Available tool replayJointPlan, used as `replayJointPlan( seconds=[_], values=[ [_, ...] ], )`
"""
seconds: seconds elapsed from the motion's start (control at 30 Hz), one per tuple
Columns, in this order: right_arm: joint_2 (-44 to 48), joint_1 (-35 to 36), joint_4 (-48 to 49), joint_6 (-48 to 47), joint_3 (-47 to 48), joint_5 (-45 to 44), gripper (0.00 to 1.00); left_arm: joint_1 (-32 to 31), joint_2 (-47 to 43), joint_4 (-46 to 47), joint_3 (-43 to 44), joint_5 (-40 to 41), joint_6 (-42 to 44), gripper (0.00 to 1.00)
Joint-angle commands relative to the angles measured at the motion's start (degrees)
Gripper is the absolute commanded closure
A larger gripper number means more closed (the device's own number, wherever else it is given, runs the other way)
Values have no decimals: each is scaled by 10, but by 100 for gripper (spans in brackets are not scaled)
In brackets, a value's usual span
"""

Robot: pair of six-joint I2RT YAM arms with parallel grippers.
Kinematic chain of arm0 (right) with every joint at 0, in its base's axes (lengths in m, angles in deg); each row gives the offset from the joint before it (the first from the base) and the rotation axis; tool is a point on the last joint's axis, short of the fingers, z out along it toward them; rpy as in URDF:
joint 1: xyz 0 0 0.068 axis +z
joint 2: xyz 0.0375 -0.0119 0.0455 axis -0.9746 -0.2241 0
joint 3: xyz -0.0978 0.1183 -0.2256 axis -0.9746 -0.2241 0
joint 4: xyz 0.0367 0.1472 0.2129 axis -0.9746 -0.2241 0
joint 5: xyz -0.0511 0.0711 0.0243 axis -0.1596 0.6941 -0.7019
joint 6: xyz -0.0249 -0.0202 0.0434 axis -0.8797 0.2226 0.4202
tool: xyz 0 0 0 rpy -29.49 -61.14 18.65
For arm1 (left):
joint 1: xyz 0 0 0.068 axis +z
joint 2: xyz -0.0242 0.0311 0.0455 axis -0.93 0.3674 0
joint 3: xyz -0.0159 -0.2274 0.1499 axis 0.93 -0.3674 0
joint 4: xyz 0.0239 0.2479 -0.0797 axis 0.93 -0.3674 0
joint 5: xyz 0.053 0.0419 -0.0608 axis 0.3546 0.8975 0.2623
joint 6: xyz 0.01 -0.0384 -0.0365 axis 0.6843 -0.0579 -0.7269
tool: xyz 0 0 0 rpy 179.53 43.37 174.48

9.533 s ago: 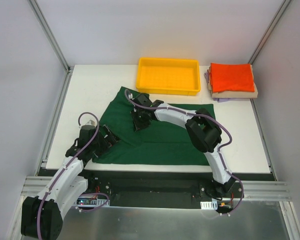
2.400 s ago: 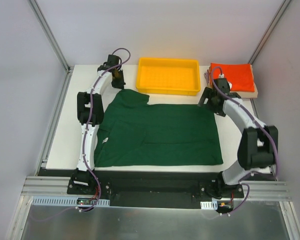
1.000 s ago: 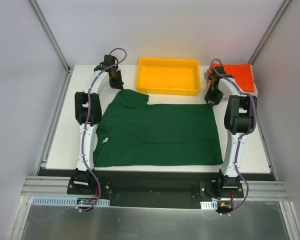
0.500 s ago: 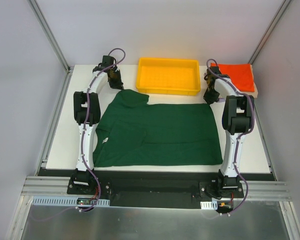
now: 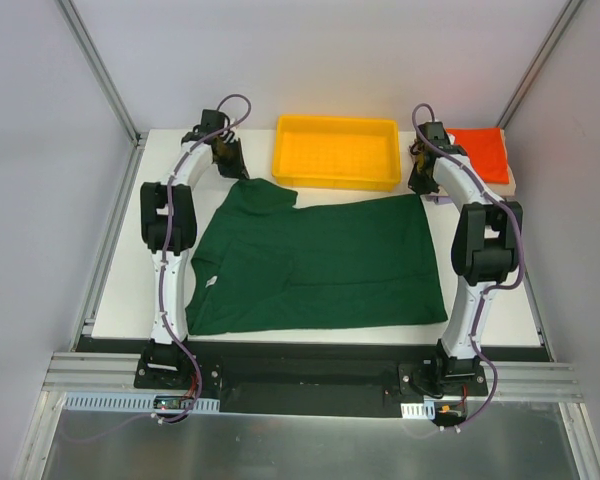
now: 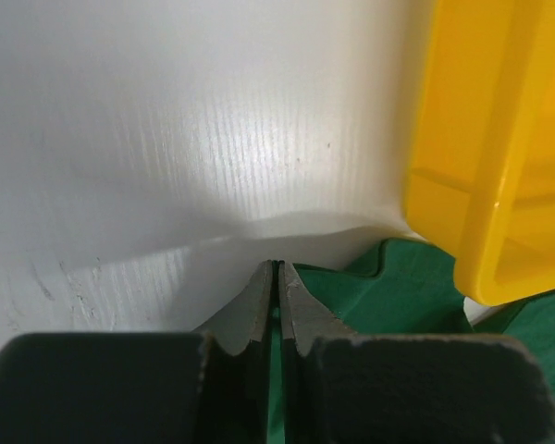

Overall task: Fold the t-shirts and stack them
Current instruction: Grap the side of the flattened tshirt furthest away from the robot with both arms, then fold the other side of the tshirt into a rectangle

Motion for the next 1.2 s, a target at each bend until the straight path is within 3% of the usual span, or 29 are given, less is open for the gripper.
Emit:
replayJointPlan(
  seconds=[0.0,0.3,0.6,0.97,1.17],
  values=[
    [32,0,24,-27,10,4,99,1,-49,17,47,-4,28,100],
    [38,0,17,-30,5,7,99,1,-69,21,66,-35,58,100],
    [66,1,31,-26,-34,30,99,-5,-155,42,-65,-91,81,100],
    [149,0,65,-40,-146,101,99,-31,-409,190,-419,-89,40,100],
    [226,0,73,-49,-228,116,99,-65,-559,208,-584,-4,7,100]
  ],
)
